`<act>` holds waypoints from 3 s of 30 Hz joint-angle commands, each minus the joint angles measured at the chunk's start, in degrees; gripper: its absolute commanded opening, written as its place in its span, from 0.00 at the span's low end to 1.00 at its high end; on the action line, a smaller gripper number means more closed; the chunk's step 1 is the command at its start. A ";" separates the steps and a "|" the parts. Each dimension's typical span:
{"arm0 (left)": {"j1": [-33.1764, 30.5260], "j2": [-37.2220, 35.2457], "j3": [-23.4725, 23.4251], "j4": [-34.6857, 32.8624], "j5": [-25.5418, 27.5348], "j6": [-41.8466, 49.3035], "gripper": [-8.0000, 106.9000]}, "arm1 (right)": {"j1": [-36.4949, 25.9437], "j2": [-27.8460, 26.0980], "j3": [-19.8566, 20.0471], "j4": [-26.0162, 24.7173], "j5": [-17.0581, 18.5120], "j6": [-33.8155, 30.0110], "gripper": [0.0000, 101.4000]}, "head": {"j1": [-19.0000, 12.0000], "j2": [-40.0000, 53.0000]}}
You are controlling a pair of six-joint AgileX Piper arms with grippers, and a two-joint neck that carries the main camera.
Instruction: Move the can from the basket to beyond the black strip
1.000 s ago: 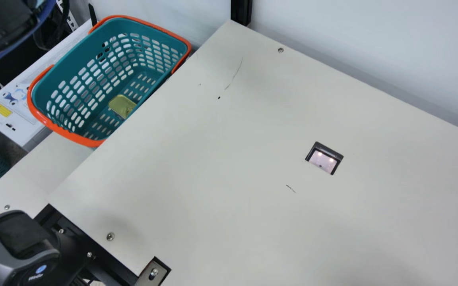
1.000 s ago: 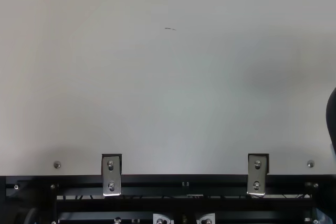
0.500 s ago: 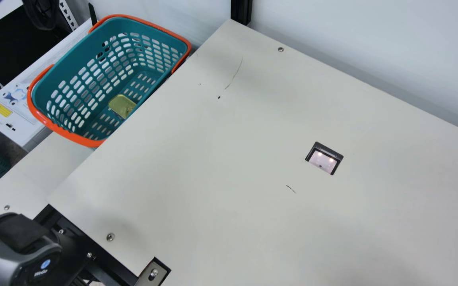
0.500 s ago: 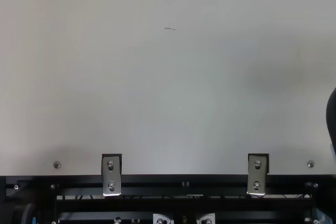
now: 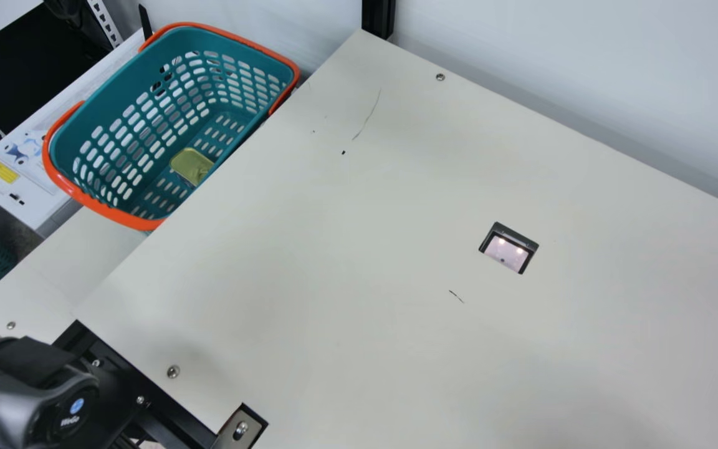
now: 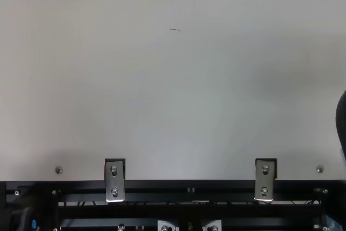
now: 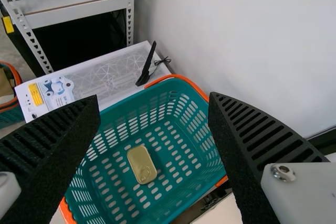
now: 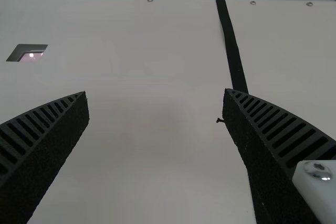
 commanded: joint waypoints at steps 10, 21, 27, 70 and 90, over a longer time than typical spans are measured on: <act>8.72 2.14 3.92 -6.26 -4.87 4.50 0.85 | 0.00 0.00 0.00 0.00 0.00 0.00 1.00 | -1.69 0.69; 18.62 11.97 6.73 -18.97 -14.71 14.80 0.85 | 0.00 0.00 0.00 0.00 0.00 0.00 1.00 | -1.69 0.69; 22.21 18.54 3.51 -25.08 -16.11 18.25 0.85 | 0.00 0.00 0.00 0.00 0.00 0.00 1.00 | -1.69 0.69; 21.23 51.34 -1.29 -25.97 -27.73 0.52 0.85 | 0.00 0.00 0.00 0.00 0.00 0.00 1.00 | -1.69 0.69; 23.84 55.90 -0.98 -32.59 -29.09 6.84 0.85 | 0.00 0.00 0.00 0.00 0.00 0.00 1.00 | -1.69 0.69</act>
